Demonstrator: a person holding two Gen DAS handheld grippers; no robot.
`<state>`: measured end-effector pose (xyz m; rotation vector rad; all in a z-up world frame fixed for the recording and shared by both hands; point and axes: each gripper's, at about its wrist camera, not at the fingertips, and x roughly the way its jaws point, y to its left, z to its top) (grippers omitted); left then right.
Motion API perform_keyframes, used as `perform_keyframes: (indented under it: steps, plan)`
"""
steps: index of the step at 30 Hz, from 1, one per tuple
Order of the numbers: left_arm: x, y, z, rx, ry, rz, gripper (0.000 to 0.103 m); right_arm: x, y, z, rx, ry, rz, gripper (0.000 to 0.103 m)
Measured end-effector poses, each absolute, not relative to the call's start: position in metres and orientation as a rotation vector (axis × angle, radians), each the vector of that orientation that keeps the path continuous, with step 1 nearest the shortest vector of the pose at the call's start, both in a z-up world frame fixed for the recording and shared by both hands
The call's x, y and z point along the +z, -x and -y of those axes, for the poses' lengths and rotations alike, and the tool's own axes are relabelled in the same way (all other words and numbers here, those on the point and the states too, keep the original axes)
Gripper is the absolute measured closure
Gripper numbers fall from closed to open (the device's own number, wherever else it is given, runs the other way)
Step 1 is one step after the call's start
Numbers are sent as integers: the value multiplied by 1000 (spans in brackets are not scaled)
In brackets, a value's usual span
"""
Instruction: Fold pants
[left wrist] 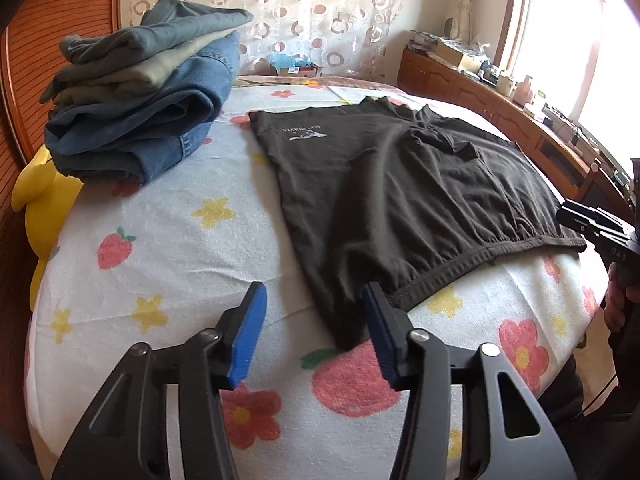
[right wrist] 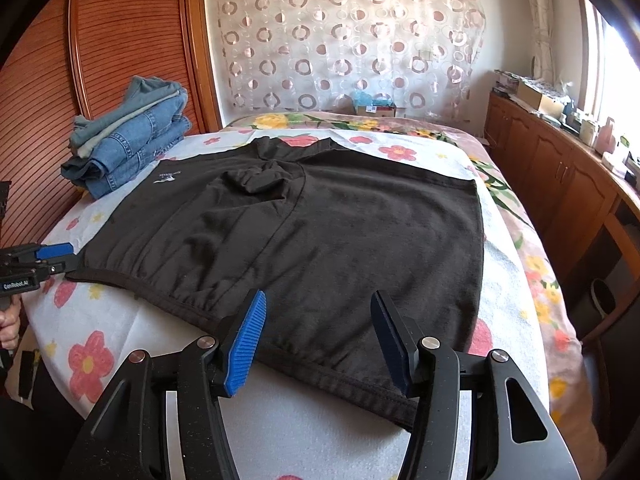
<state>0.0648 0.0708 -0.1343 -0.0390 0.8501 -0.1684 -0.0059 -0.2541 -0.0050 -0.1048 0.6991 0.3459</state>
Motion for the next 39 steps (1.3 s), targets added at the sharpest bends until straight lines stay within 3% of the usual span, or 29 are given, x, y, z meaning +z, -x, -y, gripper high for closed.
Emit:
perform_keyframes:
  steps: [12, 21, 39]
  plan:
    - [-135, -64, -60, -214, 7, -839, 56, -14, 22, 247, 342, 79, -701, 45]
    - [-131, -61, -52, -236, -10, -825, 89, -18, 26, 249, 336, 52, -706, 44]
    - [-88, -96, 4, -303, -109, -770, 98, -25, 36, 266, 342, -27, -686, 42]
